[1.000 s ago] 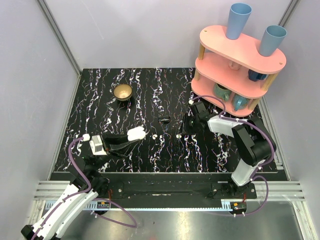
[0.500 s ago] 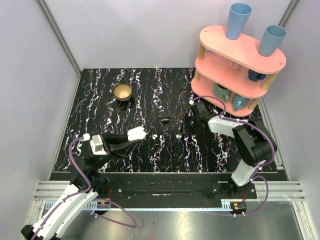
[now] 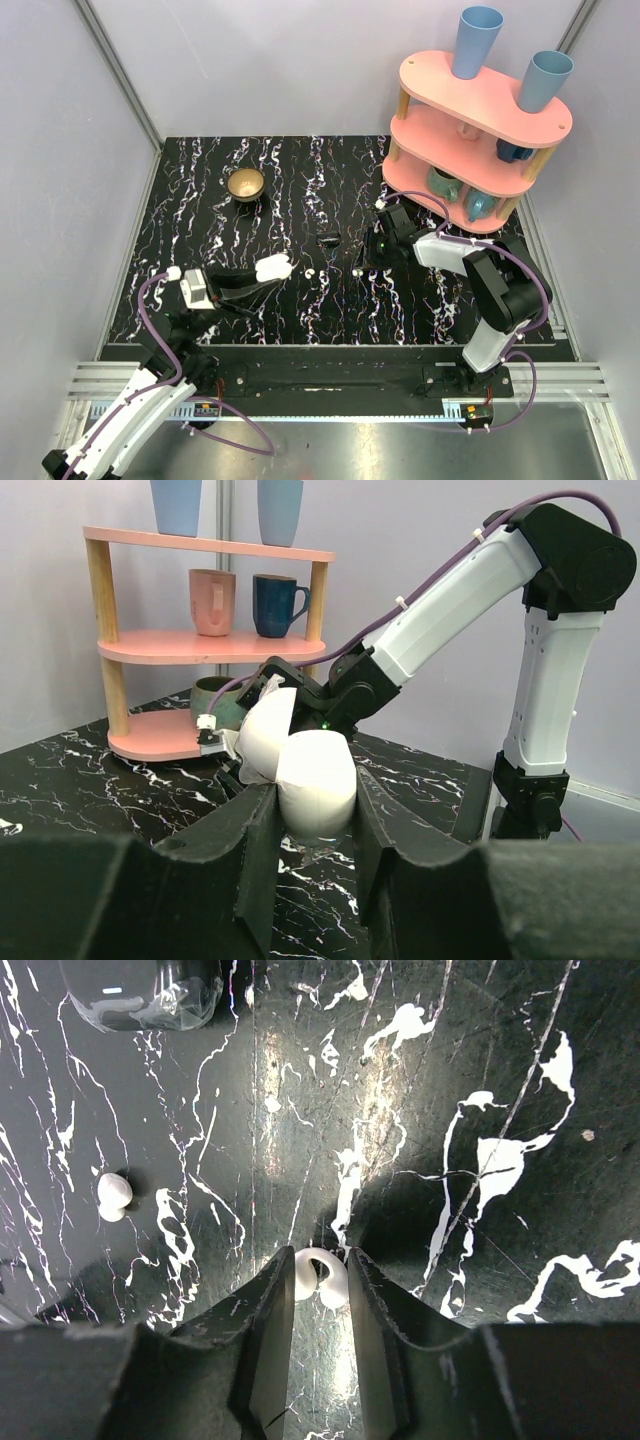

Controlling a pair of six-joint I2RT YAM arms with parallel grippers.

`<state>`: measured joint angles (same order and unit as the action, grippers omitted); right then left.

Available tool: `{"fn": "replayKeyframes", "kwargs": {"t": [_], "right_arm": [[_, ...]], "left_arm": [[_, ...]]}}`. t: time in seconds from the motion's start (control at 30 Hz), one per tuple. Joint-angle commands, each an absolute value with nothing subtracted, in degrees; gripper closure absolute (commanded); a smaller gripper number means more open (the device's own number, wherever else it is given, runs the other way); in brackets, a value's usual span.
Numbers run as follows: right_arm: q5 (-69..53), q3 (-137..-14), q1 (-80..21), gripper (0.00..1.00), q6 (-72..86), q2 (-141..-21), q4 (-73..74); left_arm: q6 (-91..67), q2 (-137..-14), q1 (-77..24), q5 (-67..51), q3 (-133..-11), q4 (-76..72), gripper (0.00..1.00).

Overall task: Insert the wireless bluetooth earbuds into the charging case
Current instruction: Adjust the right earbud at the center of the board.

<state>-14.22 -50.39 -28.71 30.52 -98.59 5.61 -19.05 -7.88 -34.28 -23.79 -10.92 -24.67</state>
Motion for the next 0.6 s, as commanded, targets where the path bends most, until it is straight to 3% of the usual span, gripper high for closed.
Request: {"fn": "replayKeyframes", "kwargs": {"t": [0.0, 0.57], "right_arm": [[-9.49, -49.66, -29.62, 0.65, 30.06, -100.81, 9.23], [-2.81, -47.73, -32.87, 0.64, 29.79, -99.23, 11.95]], "left_arm": [[-19.42, -7.56, -34.45, -22.94, -13.62, -25.49, 1.00], [-19.78, -6.51, -34.37, -23.11, -13.27, -24.44, 1.00]]}}
